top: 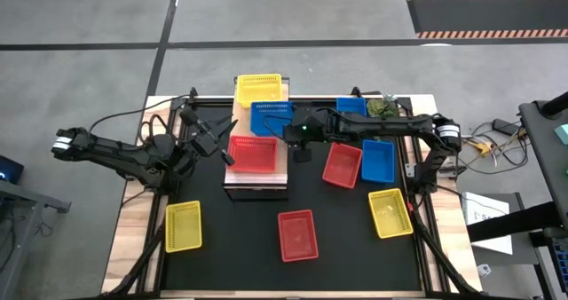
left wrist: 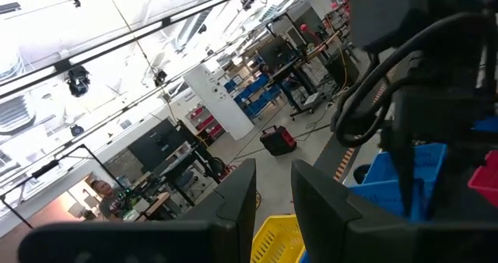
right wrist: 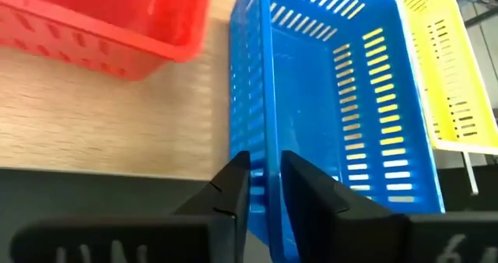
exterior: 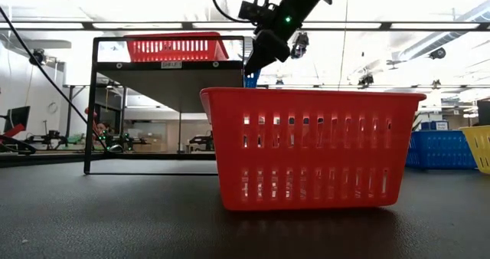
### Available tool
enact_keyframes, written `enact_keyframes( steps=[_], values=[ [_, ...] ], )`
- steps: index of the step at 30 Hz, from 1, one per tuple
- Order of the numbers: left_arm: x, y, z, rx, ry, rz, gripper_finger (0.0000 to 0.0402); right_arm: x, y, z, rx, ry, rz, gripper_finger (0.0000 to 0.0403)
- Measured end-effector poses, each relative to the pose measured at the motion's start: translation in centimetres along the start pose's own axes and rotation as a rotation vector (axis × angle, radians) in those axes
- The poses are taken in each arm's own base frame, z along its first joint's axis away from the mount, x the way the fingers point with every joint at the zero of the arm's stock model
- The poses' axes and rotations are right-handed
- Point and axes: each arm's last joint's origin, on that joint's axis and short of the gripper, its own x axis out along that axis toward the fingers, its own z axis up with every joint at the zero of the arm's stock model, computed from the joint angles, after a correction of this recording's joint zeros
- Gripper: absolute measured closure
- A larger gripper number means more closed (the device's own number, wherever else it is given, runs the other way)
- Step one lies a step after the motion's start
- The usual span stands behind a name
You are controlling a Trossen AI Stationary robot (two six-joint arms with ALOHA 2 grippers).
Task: Stack baskets on shelf by color
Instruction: Put the top left blue bin on the shelf
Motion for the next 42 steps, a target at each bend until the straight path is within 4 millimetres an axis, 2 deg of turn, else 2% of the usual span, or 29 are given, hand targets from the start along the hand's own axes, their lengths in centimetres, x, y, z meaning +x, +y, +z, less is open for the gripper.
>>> enact_keyframes(
  steps=[8, 15, 22, 27, 31, 34, 38, 42],
  values=[
    [0.0, 0.0, 0.0, 0.001, 0.000, -0.001, 0.0334, -0.1, -0.5, -0.1, 0.006, -0.006, -0.013, 0.0294],
    [0.0, 0.0, 0.0, -0.010, -0.001, 0.001, 0.0334, -1.0, -0.7, 0.2, 0.002, -0.033, -0.019, 0.0282],
    [0.1, 0.0, 0.1, -0.108, -0.003, 0.002, 0.0334, -4.0, -0.8, 1.1, 0.023, -0.103, -0.031, 0.0274],
    [0.1, -0.4, 0.0, -0.211, 0.010, -0.015, 0.0334, -7.3, -1.0, 1.4, 0.015, -0.143, -0.033, 0.0277],
    [-0.1, -1.3, -0.2, -0.299, 0.032, -0.061, 0.0334, -10.7, -1.4, 0.3, 0.002, -0.102, -0.010, 0.0300],
    [-0.4, -2.4, -0.5, -0.385, 0.071, -0.114, 0.0334, -12.1, -1.8, -1.2, 0.019, -0.044, 0.004, 0.0332],
    [-0.6, -4.1, -0.7, -0.455, 0.107, -0.169, 0.0334, -11.4, -1.9, -3.6, 0.042, 0.005, -0.010, 0.0381],
    [-0.5, -5.1, -0.4, -0.472, 0.107, -0.190, 0.0334, -8.7, -1.7, -5.9, 0.068, -0.002, -0.018, 0.0393]
  ],
)
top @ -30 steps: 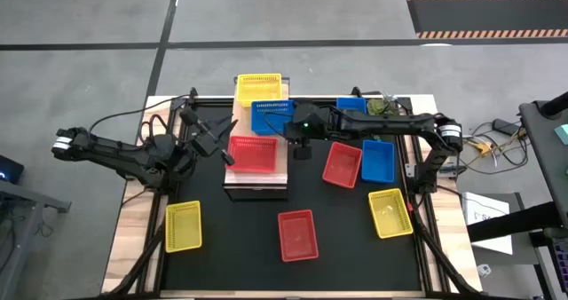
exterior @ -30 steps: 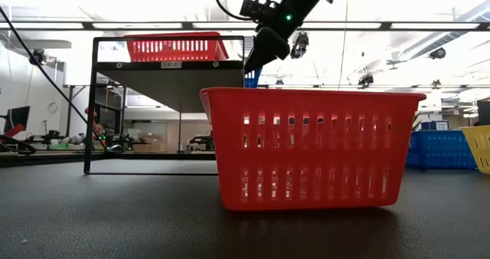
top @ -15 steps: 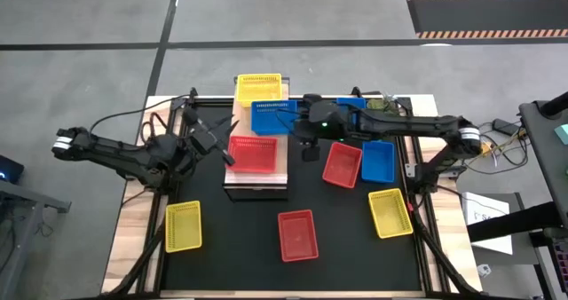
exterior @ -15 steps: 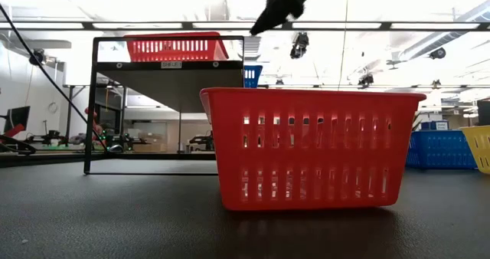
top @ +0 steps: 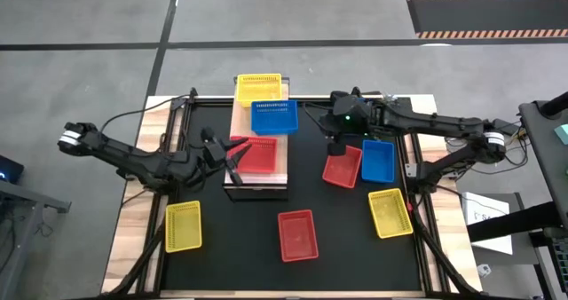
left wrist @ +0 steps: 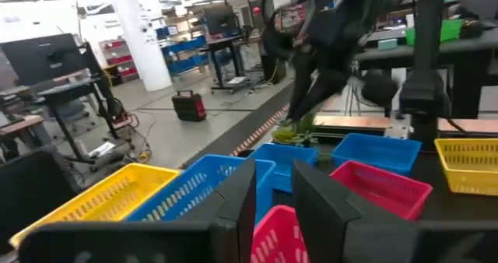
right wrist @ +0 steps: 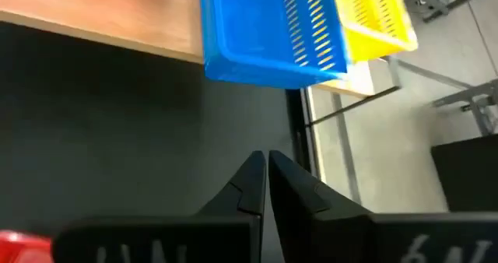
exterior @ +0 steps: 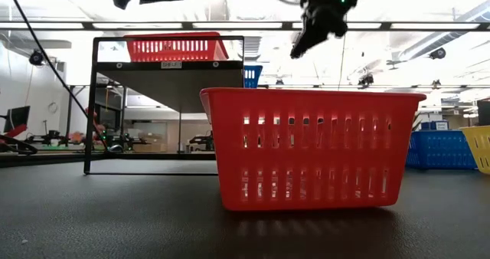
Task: Stack baskets on shelf by color
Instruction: Put the top left blue bin on the shelf
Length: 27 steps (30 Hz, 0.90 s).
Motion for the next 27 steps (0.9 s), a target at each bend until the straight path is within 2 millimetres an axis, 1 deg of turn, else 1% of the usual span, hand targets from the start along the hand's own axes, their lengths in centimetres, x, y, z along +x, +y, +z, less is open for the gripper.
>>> enact_keyframes(
  steps=[3, 5, 8, 11, 14, 17, 21, 23, 27],
  values=[
    [0.2, -0.3, 0.2, -0.022, -0.025, 0.003, 0.0334, 2.1, 0.4, -1.5, 0.028, -0.028, -0.019, 0.0394],
    [0.3, -0.3, 0.4, -0.030, -0.039, 0.006, 0.0334, 3.3, 0.8, -2.1, 0.053, -0.074, -0.046, 0.0394],
    [0.3, -0.3, 0.5, -0.034, -0.052, 0.008, 0.0334, 4.3, 1.7, -2.8, 0.068, -0.149, -0.076, 0.0394],
    [0.1, -0.1, 0.8, -0.050, -0.065, 0.011, 0.0334, 5.0, 2.1, -3.0, 0.097, -0.222, -0.106, 0.0394],
    [0.0, 0.1, 0.9, -0.056, -0.070, 0.013, 0.0334, 5.9, 2.3, -3.0, 0.105, -0.246, -0.118, 0.0394],
    [0.0, 0.1, 0.9, -0.057, -0.071, 0.014, 0.0334, 7.2, 2.7, -3.1, 0.122, -0.242, -0.113, 0.0394],
    [0.1, 0.2, 0.9, -0.050, -0.070, 0.020, 0.0334, 9.1, 3.8, -3.1, 0.115, -0.227, -0.090, 0.0394],
    [0.1, 0.2, 0.9, -0.049, -0.069, 0.022, 0.0334, 9.5, 4.1, -2.7, 0.101, -0.221, -0.090, 0.0394],
    [0.1, 0.2, 0.9, -0.026, -0.068, 0.024, 0.0334, 9.4, 4.1, -1.5, 0.088, -0.241, -0.114, 0.0394]
  ],
)
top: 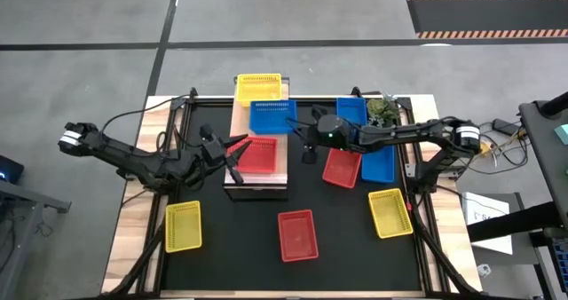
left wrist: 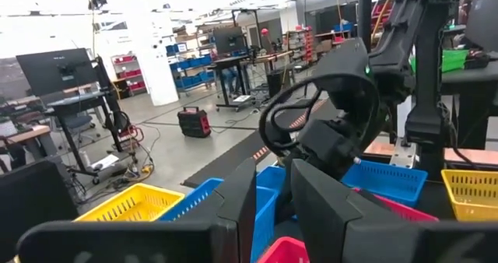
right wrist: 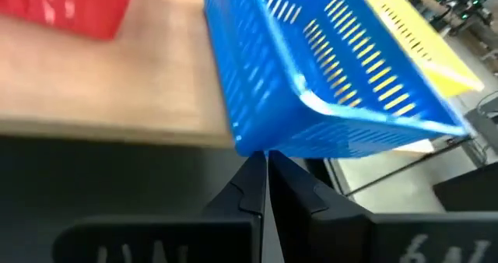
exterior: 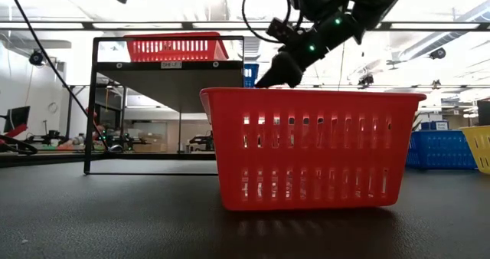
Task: Stack baskets on shelf by color
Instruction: Put the top left blue bin on the shelf
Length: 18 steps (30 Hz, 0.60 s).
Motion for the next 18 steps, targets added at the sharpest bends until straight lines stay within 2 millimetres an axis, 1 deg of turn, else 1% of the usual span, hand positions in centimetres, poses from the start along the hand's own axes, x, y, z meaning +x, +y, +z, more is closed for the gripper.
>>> enact_keyframes(
  steps=[4, 7, 9, 11, 14, 16, 18],
  values=[
    [0.1, 0.1, 0.0, 0.006, 0.001, 0.007, 0.0334, 0.2, 0.0, 1.3, -0.025, -0.032, -0.003, 0.0394],
    [0.2, 0.2, 0.0, 0.018, 0.002, 0.014, 0.0334, 0.8, 0.1, 2.0, -0.049, -0.047, 0.003, 0.0394],
    [0.2, 0.2, 0.0, 0.025, 0.003, 0.016, 0.0334, 1.5, 0.3, 1.9, -0.085, -0.015, -0.002, 0.0394],
    [0.2, 0.2, 0.0, 0.026, 0.002, 0.016, 0.0334, 2.0, 0.5, 1.4, -0.122, 0.074, -0.026, 0.0394],
    [0.2, 0.2, -0.1, 0.032, 0.003, 0.016, 0.0334, 2.2, 0.4, 0.9, -0.160, 0.196, -0.111, 0.0394],
    [0.2, 0.2, -0.1, 0.056, 0.005, 0.021, 0.0334, 2.2, 0.2, 0.9, -0.174, 0.214, -0.151, 0.0394],
    [0.1, 0.4, -0.1, 0.089, 0.019, 0.068, 0.0334, 2.2, 0.1, 1.1, -0.177, 0.198, -0.153, 0.0394]
  ],
)
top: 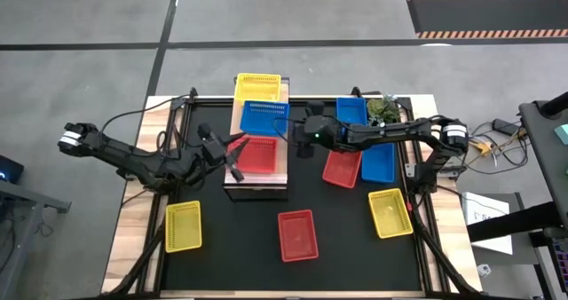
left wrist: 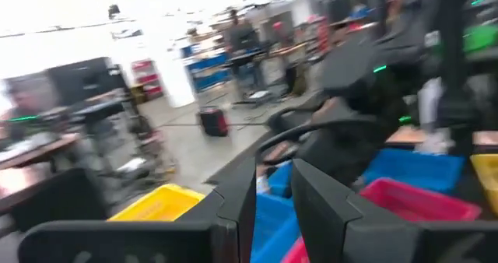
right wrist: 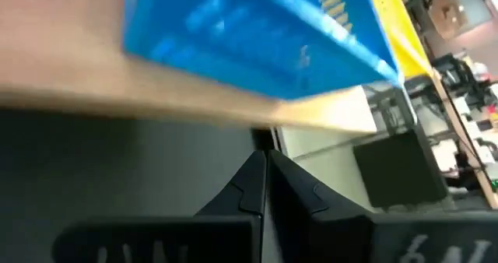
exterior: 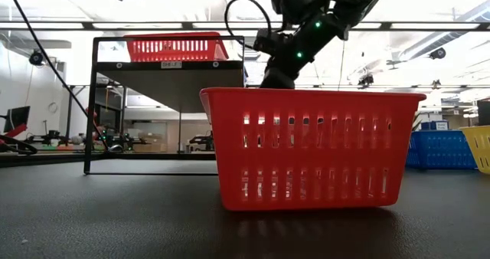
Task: Stack baskets on shelf by color
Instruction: Put the top left blue bin on the shelf
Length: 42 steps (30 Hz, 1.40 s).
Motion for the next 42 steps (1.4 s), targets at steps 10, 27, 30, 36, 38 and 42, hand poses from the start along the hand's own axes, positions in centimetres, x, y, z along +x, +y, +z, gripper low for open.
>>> enact_keyframes(
  steps=[10, 27, 30, 36, 38, 42],
  values=[
    [-0.3, 1.1, -0.5, 0.027, 0.117, 0.352, 0.0334, 0.8, -0.3, 2.4, 0.007, -0.159, 0.130, 0.0394],
    [-0.3, 1.0, 0.2, -0.027, 0.067, 0.228, 0.0359, -8.1, -2.2, -1.2, 0.110, -0.123, 0.221, 0.0394],
    [-0.9, 2.7, 1.5, -0.031, 0.062, 0.246, 0.0392, -10.3, -2.1, -2.0, 0.176, -0.199, 0.274, 0.0394],
    [-1.6, 4.9, 0.7, -0.117, 0.068, 0.192, 0.0401, -12.9, -0.9, -3.4, 0.201, -0.254, 0.319, 0.0394],
    [-1.6, 5.3, 0.1, -0.159, 0.092, 0.140, 0.0401, -13.4, -0.5, -3.6, 0.196, -0.278, 0.331, 0.0394],
    [-1.1, 6.0, -0.9, -0.215, 0.152, 0.103, 0.0401, -13.9, 0.2, -3.8, 0.177, -0.285, 0.356, 0.0394]
  ],
)
